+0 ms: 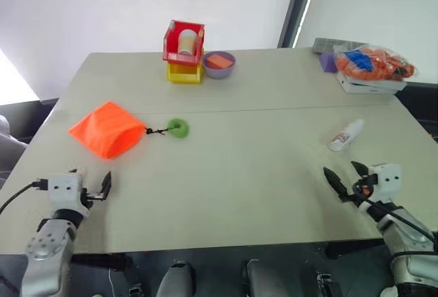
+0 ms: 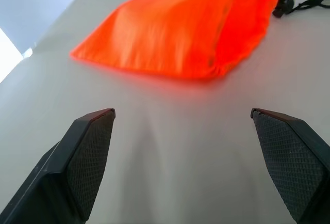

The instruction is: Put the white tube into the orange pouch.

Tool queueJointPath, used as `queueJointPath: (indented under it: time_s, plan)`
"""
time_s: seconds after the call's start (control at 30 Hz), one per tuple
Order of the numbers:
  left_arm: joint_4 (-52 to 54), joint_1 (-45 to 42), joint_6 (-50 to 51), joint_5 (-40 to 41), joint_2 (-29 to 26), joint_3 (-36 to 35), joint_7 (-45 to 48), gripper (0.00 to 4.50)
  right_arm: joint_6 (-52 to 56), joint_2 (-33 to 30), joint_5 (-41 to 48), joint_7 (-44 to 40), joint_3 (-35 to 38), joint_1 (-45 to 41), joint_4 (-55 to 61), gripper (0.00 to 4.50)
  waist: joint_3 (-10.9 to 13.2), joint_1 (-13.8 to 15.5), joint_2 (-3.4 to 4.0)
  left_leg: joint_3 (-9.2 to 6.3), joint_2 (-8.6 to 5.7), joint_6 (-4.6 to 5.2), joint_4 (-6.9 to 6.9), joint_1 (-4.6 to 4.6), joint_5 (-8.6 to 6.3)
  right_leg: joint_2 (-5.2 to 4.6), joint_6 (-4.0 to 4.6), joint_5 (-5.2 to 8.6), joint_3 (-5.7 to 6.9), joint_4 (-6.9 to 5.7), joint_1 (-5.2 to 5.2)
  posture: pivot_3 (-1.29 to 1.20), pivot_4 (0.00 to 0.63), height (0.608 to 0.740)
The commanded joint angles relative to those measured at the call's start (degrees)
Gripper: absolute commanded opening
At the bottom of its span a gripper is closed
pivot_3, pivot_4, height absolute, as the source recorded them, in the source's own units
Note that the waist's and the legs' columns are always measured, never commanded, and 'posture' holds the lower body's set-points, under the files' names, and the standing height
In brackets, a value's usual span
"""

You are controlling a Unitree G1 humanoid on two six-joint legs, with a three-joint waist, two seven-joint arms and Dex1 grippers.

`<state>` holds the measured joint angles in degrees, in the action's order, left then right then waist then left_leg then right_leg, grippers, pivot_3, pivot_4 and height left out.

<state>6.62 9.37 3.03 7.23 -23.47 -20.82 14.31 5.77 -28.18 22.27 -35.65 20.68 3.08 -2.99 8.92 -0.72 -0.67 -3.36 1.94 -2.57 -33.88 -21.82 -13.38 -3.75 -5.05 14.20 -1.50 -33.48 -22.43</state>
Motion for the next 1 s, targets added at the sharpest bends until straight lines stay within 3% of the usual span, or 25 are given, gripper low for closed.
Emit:
queueJointPath:
  time_s: [0.03,0.13,0.37,0.77,0.87,1.0]
  plan:
    - [2.82,-1.34,-2.02,-7.08,-1.01,2.19,-3.93,4.5,2.23,-0.73,2.32,-3.02,-2.44,-0.78,5.61,4.47,0.0,0.03,0.01,-0.01,0.0,0.01,0.0,-0.01,0.01,0.02,0.0,0.0,0.0,-0.03,0.05,0.0,0.15,0.74]
    - [2.65,-4.04,-1.19,-15.43,-2.51,5.53,-7.83,4.5,5.35,-0.23,3.56,-5.24,-6.74,-1.24,10.7,4.47,0.0,0.06,-0.01,-0.04,0.01,0.03,0.01,0.0,0.02,0.07,0.0,-0.01,0.0,-0.14,0.02,0.0,0.15,0.74]
    - [-1.25,-12.41,5.31,-26.43,-5.44,11.84,-10.59,4.5,8.65,3.16,3.14,-5.59,-16.76,-3.31,19.07,4.47,0.0,0.03,-0.03,-0.07,0.01,0.03,0.0,0.09,0.02,0.1,-0.16,0.08,0.01,-0.29,0.02,0.0,0.15,0.74]
    - [-15.52,-26.14,12.84,-29.83,-5.93,15.23,-12.5,4.5,8.48,6.5,0.34,-3.19,-23.93,-4.43,21.73,4.47,0.0,0.01,-0.16,-0.08,0.0,0.04,0.0,0.26,0.03,0.15,-0.24,0.11,0.02,-0.68,0.01,0.0,0.15,0.74]
    - [-18.29,-28.22,11.68,-28.43,-5.68,14.91,-13.08,3.67,8.09,6.43,-0.05,-2.78,-23.65,-3.96,21.94,4.5,0.0,-0.05,-0.21,-0.08,0.0,0.03,0.0,0.26,0.04,0.15,-0.24,0.1,0.02,-0.69,0.02,0.0,0.15,0.74]
    - [-19.54,-28.93,10.45,-27.75,-6.04,14.78,-13.07,1.75,7.66,6.41,-0.45,-2.2,-23.37,-3.56,22.11,4.5,-0.01,-0.01,-0.25,-0.09,0.01,0.03,0.01,0.26,0.04,0.15,-0.18,0.05,0.02,-0.72,0.02,0.0,0.15,0.74]
